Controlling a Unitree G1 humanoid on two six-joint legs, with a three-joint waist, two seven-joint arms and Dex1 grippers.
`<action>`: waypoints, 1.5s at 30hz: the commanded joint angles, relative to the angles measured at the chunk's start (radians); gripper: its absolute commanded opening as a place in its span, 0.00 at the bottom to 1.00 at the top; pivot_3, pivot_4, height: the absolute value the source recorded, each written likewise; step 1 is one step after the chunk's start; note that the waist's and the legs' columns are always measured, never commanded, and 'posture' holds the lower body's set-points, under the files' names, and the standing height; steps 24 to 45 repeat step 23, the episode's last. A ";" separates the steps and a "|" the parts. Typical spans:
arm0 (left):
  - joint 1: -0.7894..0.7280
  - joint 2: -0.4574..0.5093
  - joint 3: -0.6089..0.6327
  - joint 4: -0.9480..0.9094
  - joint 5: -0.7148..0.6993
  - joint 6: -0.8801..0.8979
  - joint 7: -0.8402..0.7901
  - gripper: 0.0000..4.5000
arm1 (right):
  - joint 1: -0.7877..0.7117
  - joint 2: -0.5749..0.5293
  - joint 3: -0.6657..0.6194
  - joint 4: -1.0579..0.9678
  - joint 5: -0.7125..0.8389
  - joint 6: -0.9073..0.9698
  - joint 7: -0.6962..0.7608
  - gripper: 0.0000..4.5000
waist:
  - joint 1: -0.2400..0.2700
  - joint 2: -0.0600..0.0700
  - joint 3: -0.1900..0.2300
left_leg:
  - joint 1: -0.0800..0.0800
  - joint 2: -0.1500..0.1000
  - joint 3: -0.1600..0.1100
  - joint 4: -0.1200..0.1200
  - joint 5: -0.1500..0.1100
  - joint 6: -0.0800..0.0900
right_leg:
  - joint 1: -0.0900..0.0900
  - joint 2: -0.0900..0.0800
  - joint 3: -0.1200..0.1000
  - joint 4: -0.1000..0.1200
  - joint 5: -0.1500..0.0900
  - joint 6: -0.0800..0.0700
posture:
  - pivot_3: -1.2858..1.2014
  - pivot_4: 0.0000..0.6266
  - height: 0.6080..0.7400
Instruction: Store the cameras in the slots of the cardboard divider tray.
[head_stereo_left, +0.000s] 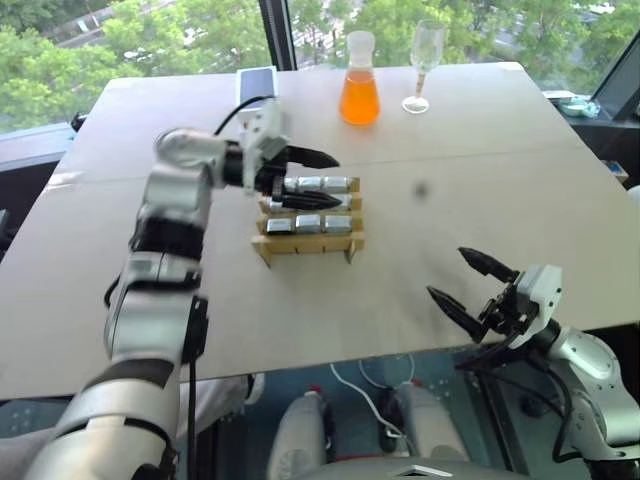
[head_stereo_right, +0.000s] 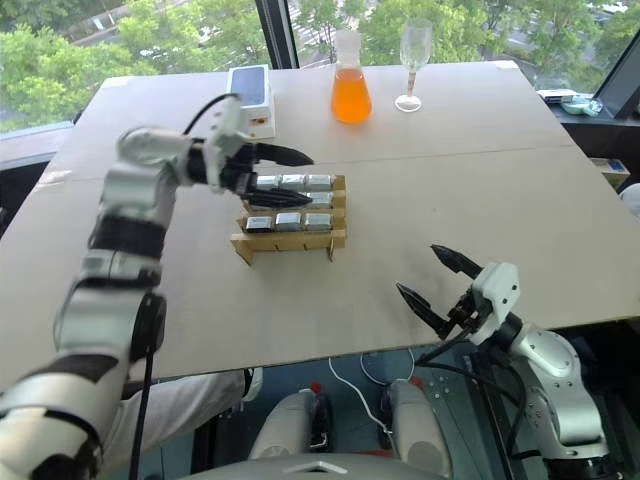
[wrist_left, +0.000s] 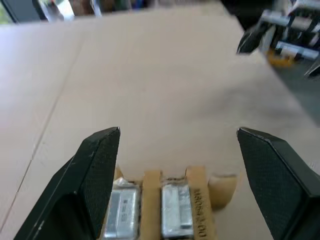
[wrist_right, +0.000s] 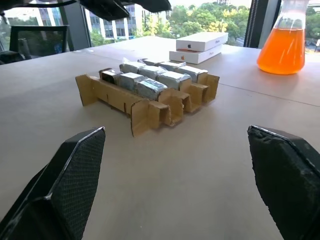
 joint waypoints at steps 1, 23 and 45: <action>0.269 0.020 0.148 -0.419 -0.141 0.189 0.190 0.85 | 0.003 -0.022 -0.052 0.022 0.019 -0.004 0.022 1.00 | -0.002 0.001 0.000 | 0.001 0.000 0.001 0.000 0.000 0.000 | 0.000 -0.001 0.001 0.000 0.000 0.000 | 0.52 0.24 1.00; 1.075 -0.199 0.044 -0.829 0.002 -0.082 0.748 0.85 | -0.091 -0.068 -0.117 0.284 -0.019 -0.049 0.127 1.00 | 0.032 0.001 -0.004 | 0.005 -0.002 -0.004 0.000 -0.004 0.006 | 0.008 -0.004 -0.005 -0.002 0.000 0.000 | 0.52 0.24 1.00; 1.075 -0.199 0.044 -0.829 0.002 -0.082 0.748 0.85 | -0.091 -0.068 -0.117 0.284 -0.019 -0.049 0.127 1.00 | 0.032 0.001 -0.004 | 0.005 -0.002 -0.004 0.000 -0.004 0.006 | 0.008 -0.004 -0.005 -0.002 0.000 0.000 | 0.52 0.24 1.00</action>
